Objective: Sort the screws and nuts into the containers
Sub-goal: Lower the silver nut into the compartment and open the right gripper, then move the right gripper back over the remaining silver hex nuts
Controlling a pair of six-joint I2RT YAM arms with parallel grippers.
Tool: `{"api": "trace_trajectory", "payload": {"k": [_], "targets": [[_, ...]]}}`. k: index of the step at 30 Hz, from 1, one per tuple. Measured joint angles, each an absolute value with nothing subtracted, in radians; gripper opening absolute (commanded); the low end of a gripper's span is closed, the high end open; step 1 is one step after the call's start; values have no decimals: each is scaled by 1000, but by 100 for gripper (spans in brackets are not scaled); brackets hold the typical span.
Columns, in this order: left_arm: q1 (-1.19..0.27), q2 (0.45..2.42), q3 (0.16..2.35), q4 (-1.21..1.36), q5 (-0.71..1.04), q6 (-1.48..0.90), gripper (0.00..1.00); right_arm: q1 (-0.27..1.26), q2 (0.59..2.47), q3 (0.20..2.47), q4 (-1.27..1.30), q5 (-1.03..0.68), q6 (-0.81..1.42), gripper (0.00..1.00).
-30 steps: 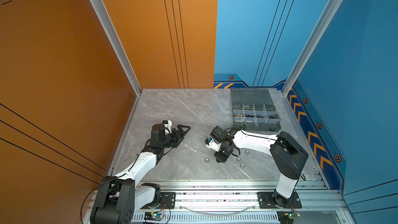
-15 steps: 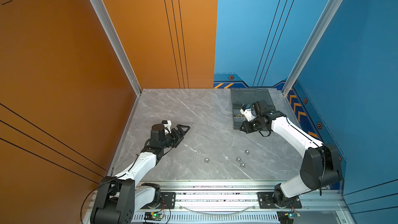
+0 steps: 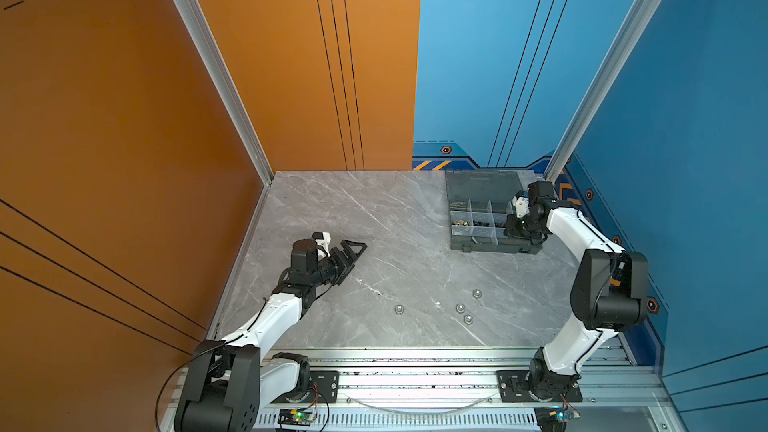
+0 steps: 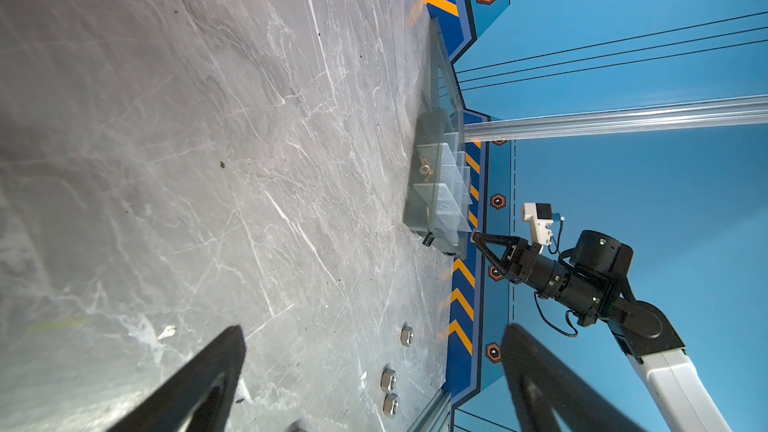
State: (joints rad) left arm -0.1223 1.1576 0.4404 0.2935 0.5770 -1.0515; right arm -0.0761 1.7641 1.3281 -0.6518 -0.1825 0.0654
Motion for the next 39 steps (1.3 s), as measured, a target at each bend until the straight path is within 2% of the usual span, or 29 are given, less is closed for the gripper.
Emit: {"api": "trace_trajectory", "payload": {"k": [4,7,11,14,19,27,32,39], "targets": [[-122,1158,440,294,577,-1052,98,-73,1806,1355,-652,-151,68,2],[-122,1158,440,292,577,-1052,98,-69,1839,1368,-652,-131,68,10],[-122,1158,440,286,577,-1052,98,-58,1878,1391,-654,-106,69,27],[-122,1158,441,286,577,-1052,98,-49,1895,1404,-654,-95,66,33],[-122,1158,441,286,577,-1052,98,-40,1895,1406,-654,-91,59,39],[-122,1159,442,285,577,-1047,98,-13,1832,1386,-653,-134,47,41],[-122,1159,442,283,577,-1044,98,105,1685,1323,-653,-245,4,42],[-122,1159,442,275,577,-1039,98,425,1580,1230,-652,-316,-114,43]]}}
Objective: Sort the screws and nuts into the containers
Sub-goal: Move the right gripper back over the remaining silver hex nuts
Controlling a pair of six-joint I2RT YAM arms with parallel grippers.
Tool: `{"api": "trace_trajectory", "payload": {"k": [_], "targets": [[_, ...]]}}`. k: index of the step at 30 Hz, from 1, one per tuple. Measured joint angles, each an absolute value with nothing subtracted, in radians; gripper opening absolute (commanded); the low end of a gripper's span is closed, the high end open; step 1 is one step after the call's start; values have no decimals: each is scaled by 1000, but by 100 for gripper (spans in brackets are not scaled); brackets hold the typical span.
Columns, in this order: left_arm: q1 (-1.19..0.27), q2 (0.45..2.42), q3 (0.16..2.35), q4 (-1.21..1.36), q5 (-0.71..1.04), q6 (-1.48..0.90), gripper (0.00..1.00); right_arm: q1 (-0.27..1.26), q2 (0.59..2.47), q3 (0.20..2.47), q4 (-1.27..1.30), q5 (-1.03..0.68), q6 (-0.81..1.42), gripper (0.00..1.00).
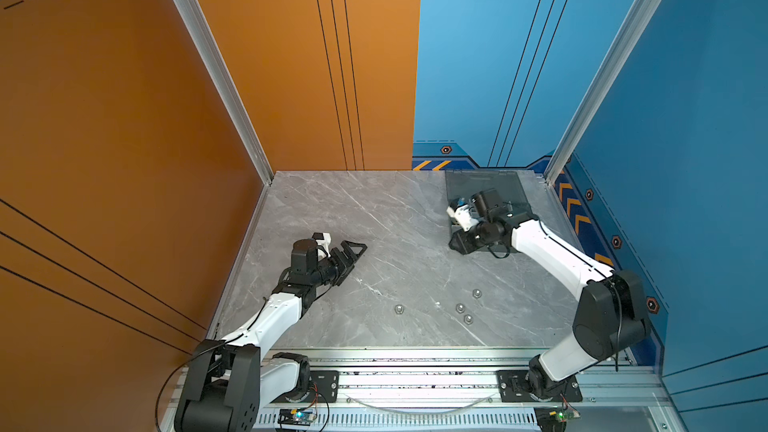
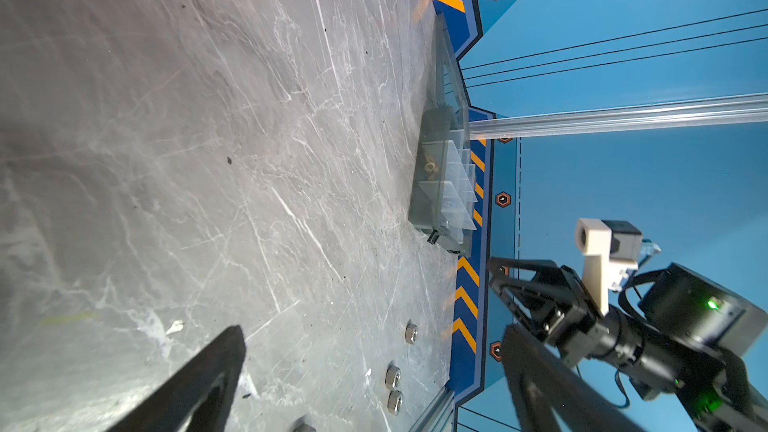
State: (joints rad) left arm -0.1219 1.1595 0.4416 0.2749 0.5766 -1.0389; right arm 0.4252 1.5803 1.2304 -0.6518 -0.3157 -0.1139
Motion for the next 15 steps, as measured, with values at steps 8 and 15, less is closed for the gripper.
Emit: {"api": "trace_trajectory", "payload": {"k": [8,15], "targets": [[-118,1159,442,270,577,-1037,98,619,1578,1156,-619,-345,-142,43],[-116,1159,442,264,577,-1037,98,814,1659,1153,-562,-340,-155,43]]}}
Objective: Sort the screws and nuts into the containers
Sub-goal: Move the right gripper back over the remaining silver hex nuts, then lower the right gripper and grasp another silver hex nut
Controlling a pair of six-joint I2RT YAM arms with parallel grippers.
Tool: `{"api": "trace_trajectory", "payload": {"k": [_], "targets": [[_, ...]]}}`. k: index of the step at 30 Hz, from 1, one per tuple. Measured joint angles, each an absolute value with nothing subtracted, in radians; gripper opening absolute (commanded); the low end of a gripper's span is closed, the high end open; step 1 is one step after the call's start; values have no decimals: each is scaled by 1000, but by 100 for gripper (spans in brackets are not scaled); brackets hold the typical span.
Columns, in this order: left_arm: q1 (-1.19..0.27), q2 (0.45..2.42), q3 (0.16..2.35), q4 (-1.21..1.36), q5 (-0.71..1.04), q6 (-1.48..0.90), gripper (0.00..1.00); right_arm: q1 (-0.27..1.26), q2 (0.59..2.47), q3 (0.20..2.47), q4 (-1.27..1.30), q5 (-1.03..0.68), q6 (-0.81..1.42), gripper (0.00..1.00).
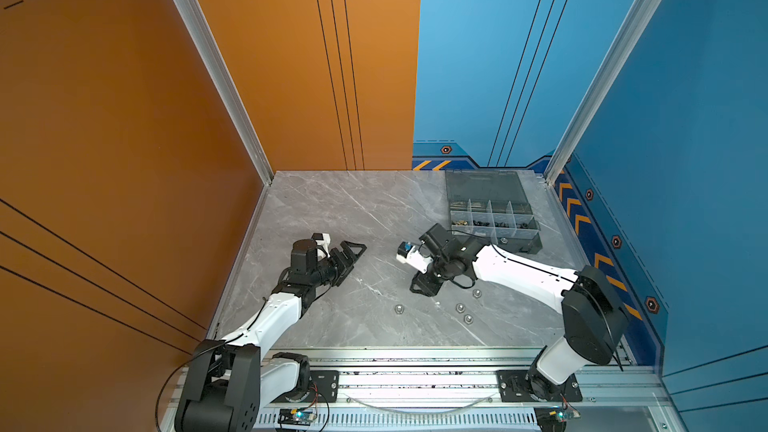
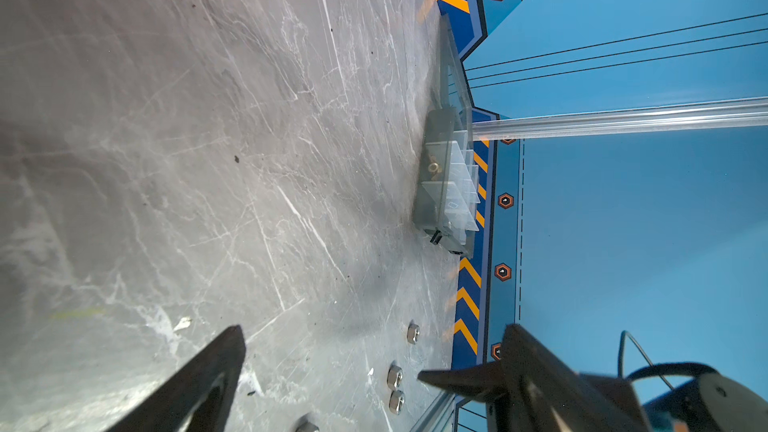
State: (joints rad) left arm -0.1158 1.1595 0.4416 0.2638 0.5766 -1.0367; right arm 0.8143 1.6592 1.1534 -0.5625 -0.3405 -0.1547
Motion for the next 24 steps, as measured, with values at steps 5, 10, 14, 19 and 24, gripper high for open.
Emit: {"api": "trace_trajectory", "payload": {"k": [5,10,14,19,24], "targets": [[-109,1156,442,257,577,-1037,98,869,1746,1170,-564,-337,-165,43],[-98,1140,442,238,577,-1036,98,893,1802,1198,-563,-336,-170,43],[-91,1133,442,231,577,-1036,98,912,1833,1210,-556,-336,-181,43],[-88,1126,442,221,577,-1036,97,923,1854,1225,-556,-336,-188,42],[-85,1121,441,215,577,-1036,98,926,1866,1228,-556,-336,-188,42]]}}
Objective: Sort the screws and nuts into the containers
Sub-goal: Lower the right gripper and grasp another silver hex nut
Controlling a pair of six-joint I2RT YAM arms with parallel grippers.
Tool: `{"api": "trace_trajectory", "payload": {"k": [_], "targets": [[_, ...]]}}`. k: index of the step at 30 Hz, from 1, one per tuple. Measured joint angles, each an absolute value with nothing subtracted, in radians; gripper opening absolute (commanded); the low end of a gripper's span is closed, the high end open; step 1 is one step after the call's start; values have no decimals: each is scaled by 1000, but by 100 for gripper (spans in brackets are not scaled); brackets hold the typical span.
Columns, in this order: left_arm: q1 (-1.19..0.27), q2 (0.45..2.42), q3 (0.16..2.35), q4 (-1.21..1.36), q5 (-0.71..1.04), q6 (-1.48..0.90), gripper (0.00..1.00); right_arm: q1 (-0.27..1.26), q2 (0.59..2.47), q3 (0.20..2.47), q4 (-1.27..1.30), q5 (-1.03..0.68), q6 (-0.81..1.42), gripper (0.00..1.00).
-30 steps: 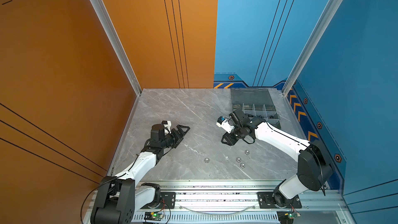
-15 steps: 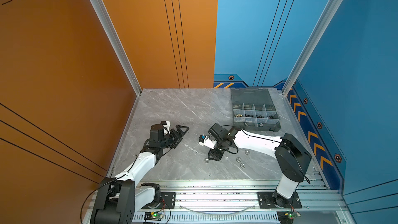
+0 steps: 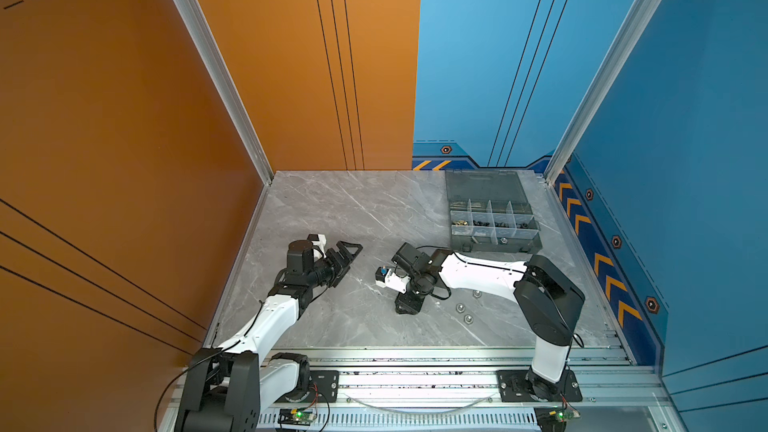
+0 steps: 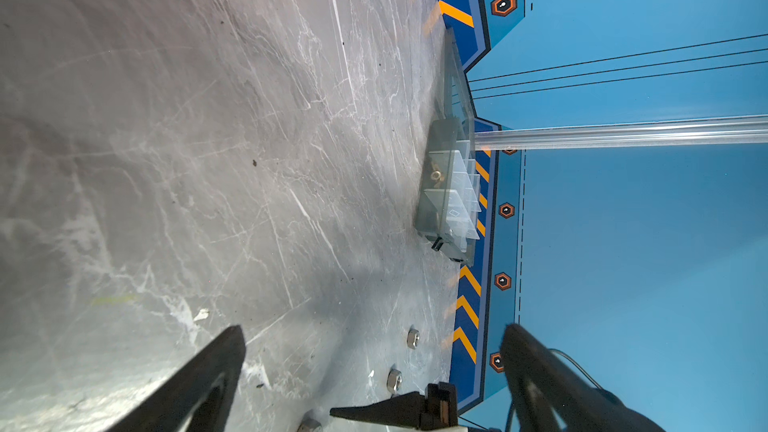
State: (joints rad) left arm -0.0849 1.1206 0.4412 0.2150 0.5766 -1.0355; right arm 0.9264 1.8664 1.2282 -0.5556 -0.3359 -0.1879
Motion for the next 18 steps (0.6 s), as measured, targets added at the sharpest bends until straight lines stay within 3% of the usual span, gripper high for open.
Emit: {"api": "trace_trajectory", "payload": {"k": [18], "targets": [[-64,1093,424,197,577,-1027,98,960,1921,1253,-561,-294,-224,42]]}}
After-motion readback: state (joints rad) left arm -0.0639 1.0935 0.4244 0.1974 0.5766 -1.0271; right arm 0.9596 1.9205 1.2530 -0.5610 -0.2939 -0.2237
